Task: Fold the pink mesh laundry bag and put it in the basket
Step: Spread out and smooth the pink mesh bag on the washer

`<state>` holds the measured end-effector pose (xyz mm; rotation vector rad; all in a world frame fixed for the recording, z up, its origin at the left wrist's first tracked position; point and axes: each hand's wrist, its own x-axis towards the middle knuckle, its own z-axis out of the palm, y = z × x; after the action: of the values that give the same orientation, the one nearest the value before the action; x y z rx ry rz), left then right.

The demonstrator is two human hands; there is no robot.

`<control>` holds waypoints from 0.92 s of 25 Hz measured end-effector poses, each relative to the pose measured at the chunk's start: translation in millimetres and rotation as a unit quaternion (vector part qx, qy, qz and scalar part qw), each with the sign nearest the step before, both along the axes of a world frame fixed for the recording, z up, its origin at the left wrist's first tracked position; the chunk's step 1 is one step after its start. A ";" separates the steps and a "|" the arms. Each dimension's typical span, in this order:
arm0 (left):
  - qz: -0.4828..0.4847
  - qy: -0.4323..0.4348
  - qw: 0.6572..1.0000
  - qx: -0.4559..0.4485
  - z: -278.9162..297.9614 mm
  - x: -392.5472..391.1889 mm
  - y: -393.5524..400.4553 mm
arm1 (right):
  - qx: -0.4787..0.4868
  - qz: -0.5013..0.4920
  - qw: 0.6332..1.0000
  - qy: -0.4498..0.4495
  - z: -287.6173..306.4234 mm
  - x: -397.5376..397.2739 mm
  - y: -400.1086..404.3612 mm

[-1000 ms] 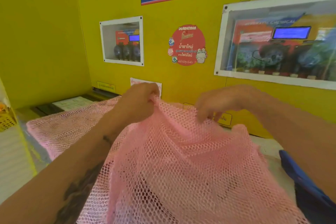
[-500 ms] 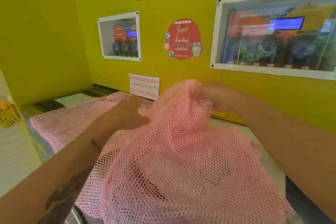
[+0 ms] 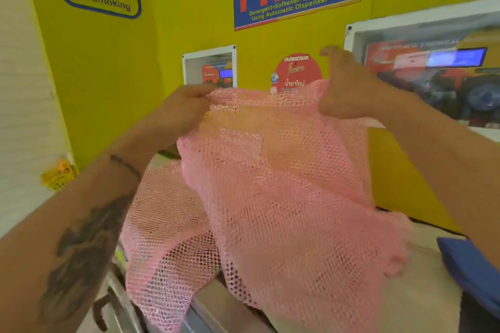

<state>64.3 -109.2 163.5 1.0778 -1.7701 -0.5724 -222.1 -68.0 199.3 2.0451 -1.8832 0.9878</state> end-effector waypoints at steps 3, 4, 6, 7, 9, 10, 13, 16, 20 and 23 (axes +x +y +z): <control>-0.049 -0.114 0.989 -0.086 47.6 -6.5 7.2 | 0.115 0.127 0.985 -0.019 19.9 36.3 5.8; -0.058 -0.150 0.981 -0.108 52.5 -8.9 11.3 | 0.156 0.159 0.974 -0.037 18.4 50.5 4.4; -0.079 -0.195 0.969 -0.133 52.8 -9.6 12.3 | 0.217 0.203 0.952 -0.068 4.9 73.4 -4.3; -0.091 -0.206 0.964 -0.140 51.2 -6.6 8.4 | 0.237 0.214 0.944 -0.080 -4.0 81.1 -7.9; -0.102 -0.209 0.961 -0.149 47.7 6.6 -2.1 | 0.269 0.221 0.933 -0.089 -19.0 89.2 -12.9; -0.106 -0.197 0.963 -0.148 47.0 15.2 -9.4 | 0.281 0.220 0.930 -0.085 -24.2 92.0 -15.8; -0.110 -0.146 0.967 -0.175 42.9 37.3 -38.5 | 0.308 0.232 0.911 -0.147 -34.7 103.2 -29.6; -0.095 -0.096 0.968 -0.209 45.9 55.0 -76.6 | 0.383 0.299 0.834 -0.263 -42.1 123.4 -48.4; -0.028 -0.118 0.943 -0.311 76.2 92.3 -125.4 | 0.253 0.119 0.958 -0.070 -18.5 146.7 -67.1; 0.039 -0.170 0.924 -0.339 105.5 140.1 -163.7 | 0.148 0.052 0.987 -0.037 18.4 135.8 -72.9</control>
<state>204.4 -272.9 268.9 0.7683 -1.9875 0.2999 -86.3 -140.9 217.7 2.3226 -2.0884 0.8594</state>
